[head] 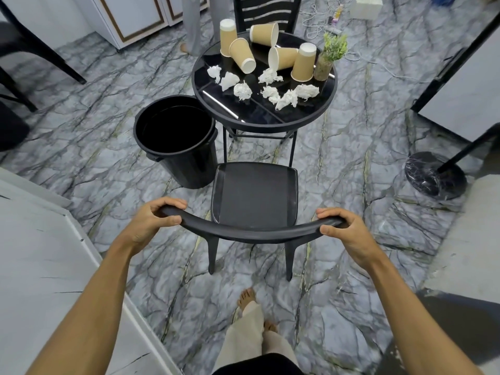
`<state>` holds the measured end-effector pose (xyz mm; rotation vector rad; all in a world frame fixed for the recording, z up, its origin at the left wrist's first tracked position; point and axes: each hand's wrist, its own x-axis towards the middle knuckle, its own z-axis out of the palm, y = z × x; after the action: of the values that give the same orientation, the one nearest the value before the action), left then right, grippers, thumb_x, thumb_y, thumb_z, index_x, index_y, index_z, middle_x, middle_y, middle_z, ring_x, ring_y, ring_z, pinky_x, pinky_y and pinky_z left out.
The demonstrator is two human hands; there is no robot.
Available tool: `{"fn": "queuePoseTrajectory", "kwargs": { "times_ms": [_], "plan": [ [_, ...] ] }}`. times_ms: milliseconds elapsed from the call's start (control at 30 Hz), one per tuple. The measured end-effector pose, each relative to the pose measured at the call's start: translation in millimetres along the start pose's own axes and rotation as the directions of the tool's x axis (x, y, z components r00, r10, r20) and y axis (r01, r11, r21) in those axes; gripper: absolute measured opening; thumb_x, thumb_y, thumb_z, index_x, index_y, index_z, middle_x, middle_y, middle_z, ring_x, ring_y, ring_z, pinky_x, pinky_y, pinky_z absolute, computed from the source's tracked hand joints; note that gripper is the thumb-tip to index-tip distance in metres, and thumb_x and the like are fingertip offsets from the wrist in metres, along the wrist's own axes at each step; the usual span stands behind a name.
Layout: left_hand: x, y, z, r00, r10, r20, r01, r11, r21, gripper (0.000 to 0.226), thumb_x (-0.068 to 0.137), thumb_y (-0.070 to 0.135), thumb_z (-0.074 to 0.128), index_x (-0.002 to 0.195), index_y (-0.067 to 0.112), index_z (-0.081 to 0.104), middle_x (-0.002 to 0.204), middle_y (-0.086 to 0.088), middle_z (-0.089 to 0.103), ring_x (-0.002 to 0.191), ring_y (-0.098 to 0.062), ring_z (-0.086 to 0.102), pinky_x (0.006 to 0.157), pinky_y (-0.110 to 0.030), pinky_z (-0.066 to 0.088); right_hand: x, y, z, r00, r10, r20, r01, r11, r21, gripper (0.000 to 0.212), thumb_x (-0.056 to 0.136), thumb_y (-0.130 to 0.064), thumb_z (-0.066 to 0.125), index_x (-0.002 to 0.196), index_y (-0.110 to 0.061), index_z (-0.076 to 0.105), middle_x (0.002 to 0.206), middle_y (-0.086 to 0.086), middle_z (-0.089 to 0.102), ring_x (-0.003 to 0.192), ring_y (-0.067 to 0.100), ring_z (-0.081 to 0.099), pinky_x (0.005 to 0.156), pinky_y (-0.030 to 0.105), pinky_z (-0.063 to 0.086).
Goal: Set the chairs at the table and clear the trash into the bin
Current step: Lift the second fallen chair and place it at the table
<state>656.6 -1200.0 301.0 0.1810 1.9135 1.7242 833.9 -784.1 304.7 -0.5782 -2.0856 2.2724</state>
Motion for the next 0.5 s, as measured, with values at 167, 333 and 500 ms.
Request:
{"fn": "queuePoseTrajectory", "kwargs": {
  "times_ms": [167,333,500],
  "plan": [
    [-9.9,6.6,4.4,1.000,-0.011,0.017,0.010,0.994,0.106,0.053,0.051,0.042,0.089,0.095,0.018,0.074,0.123,0.003,0.068,0.114,-0.014,0.063,0.086,-0.029,0.052,-6.2,-2.5,-0.9,1.000,0.001,0.016,0.000,0.999,-0.047,0.052,0.048,-0.046,0.093,0.087,-0.016,0.075,0.112,0.003,0.070,0.100,0.012,0.068,0.077,0.018,0.053],
    [-23.4,13.0,11.4,1.000,-0.020,0.011,0.017,0.970,0.244,0.051,0.065,0.050,0.075,0.109,0.026,0.070,0.135,0.012,0.057,0.121,-0.001,0.054,0.104,-0.034,0.044,-18.2,-16.7,0.9,0.999,0.018,0.051,0.001,0.936,-0.352,0.030,0.074,-0.040,0.079,0.099,-0.025,0.073,0.119,-0.009,0.065,0.111,0.006,0.059,0.090,0.022,0.046],
    [-33.3,18.6,14.4,1.000,0.003,-0.019,0.007,0.864,0.503,0.038,0.086,0.050,0.065,0.121,0.037,0.063,0.145,0.015,0.044,0.136,-0.008,0.039,0.112,-0.034,0.029,-25.1,-24.3,4.3,0.989,-0.085,0.119,0.146,0.619,-0.772,0.044,0.089,-0.064,0.045,0.114,-0.034,0.066,0.120,-0.016,0.056,0.115,0.004,0.049,0.100,0.027,0.034]
  ]
}}
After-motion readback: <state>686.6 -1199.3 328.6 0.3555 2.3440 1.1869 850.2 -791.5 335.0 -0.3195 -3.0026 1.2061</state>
